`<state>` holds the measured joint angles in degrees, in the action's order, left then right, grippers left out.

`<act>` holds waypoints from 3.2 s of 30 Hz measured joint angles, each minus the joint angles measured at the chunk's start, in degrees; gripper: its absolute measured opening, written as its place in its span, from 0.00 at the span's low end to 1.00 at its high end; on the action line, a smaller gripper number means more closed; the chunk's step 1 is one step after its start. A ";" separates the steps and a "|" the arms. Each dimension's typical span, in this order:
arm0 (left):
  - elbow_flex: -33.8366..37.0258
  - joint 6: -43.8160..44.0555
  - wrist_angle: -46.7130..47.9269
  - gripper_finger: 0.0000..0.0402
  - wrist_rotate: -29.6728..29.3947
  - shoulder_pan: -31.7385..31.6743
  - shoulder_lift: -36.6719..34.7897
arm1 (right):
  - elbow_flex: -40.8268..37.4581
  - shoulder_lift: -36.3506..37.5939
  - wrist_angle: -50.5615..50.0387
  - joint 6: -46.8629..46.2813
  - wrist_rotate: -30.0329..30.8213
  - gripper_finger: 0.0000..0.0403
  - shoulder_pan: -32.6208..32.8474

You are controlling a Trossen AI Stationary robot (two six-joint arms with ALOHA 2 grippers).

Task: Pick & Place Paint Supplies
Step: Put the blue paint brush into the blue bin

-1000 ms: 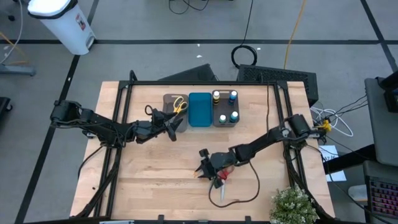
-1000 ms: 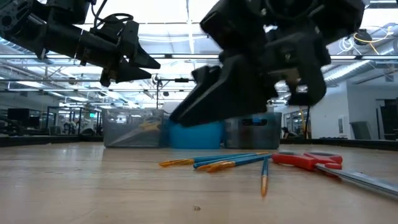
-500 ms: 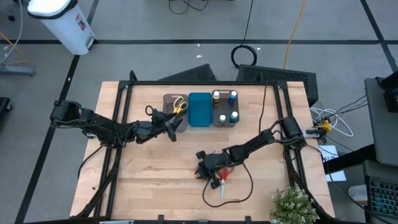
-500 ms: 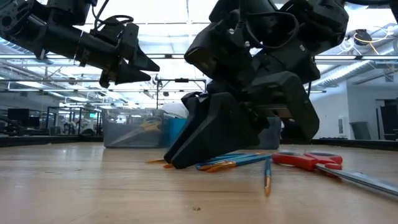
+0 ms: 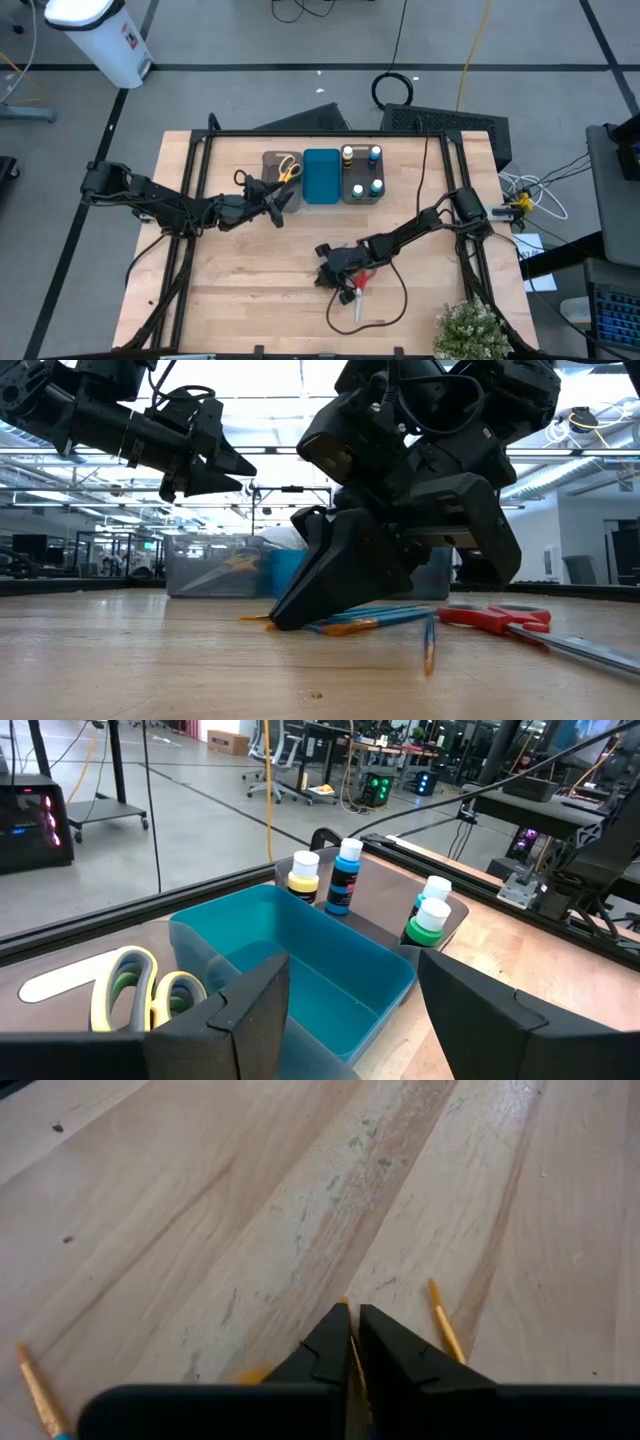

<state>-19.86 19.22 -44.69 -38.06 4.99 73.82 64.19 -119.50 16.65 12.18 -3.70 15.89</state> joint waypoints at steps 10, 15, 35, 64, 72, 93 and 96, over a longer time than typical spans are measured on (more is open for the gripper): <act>0.00 0.06 -0.02 0.57 0.00 0.00 0.00 | 0.78 0.53 -0.54 4.01 0.99 0.00 0.71; 0.00 0.19 -0.02 0.57 0.00 0.00 0.00 | 1.44 3.65 -2.15 4.16 1.35 0.00 1.36; -0.02 2.33 -2.20 0.57 9.44 0.00 0.29 | -7.02 29.28 16.27 -3.82 0.87 0.00 1.01; -29.92 -26.11 -8.83 0.57 28.95 5.51 27.47 | -15.38 32.81 33.24 -6.70 0.88 0.00 -4.92; -29.88 -26.05 -8.78 0.47 29.68 5.62 27.47 | -15.39 32.81 33.62 -6.30 0.87 0.00 -4.92; -29.79 -18.90 9.94 0.02 17.45 5.29 18.07 | -15.37 46.56 3.78 -11.67 6.65 0.16 -4.20; -29.81 -17.17 12.41 0.03 12.19 3.74 15.99 | -15.39 50.76 -4.97 -13.60 6.63 0.21 -3.11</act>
<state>-49.66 2.05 -32.28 -25.87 8.73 89.81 48.80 -68.74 11.69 -1.42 2.93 12.77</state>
